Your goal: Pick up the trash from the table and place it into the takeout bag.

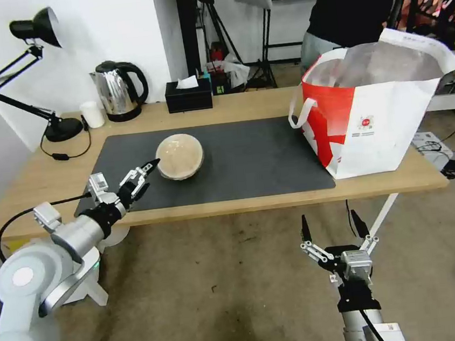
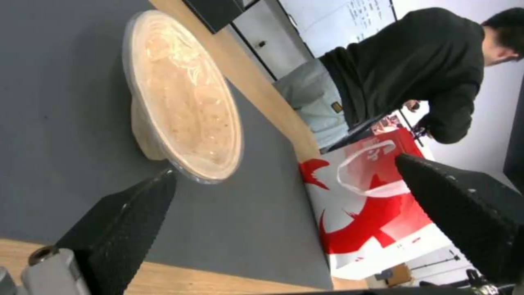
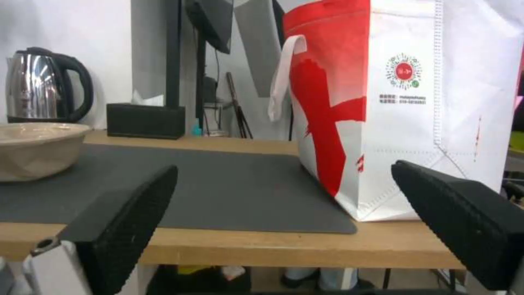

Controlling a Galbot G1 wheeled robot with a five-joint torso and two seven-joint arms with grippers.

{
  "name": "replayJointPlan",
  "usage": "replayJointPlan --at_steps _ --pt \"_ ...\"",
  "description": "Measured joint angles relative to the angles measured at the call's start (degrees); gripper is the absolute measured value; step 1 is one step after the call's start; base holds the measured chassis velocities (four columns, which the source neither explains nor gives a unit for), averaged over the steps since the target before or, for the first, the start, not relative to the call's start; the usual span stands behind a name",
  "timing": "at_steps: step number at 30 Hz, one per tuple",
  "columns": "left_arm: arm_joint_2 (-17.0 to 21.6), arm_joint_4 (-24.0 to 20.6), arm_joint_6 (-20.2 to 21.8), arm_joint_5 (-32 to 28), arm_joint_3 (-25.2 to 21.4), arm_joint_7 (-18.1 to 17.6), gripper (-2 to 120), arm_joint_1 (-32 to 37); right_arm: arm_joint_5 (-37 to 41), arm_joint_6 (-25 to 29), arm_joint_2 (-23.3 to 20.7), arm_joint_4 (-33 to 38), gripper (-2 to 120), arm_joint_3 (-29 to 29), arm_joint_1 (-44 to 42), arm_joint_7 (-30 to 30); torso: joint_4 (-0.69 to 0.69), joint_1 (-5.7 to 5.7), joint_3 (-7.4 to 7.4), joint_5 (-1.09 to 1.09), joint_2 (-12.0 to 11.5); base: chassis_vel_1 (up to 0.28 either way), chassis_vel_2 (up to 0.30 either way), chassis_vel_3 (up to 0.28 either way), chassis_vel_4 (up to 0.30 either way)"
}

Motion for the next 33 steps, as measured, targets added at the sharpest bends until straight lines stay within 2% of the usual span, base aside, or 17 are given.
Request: replayJointPlan --at_steps 5,33 --pt "0.4 1.7 0.5 1.3 0.3 1.5 100 -1.1 0.0 0.0 0.0 0.0 100 0.0 0.0 0.0 0.00 0.00 0.00 0.00 0.0 0.000 0.000 0.000 0.000" --pt "1.0 8.5 0.8 3.8 6.1 3.8 100 -7.3 0.0 0.0 0.0 0.0 100 0.0 0.0 0.0 -0.01 0.00 0.00 0.00 0.0 0.000 0.000 0.000 0.000"
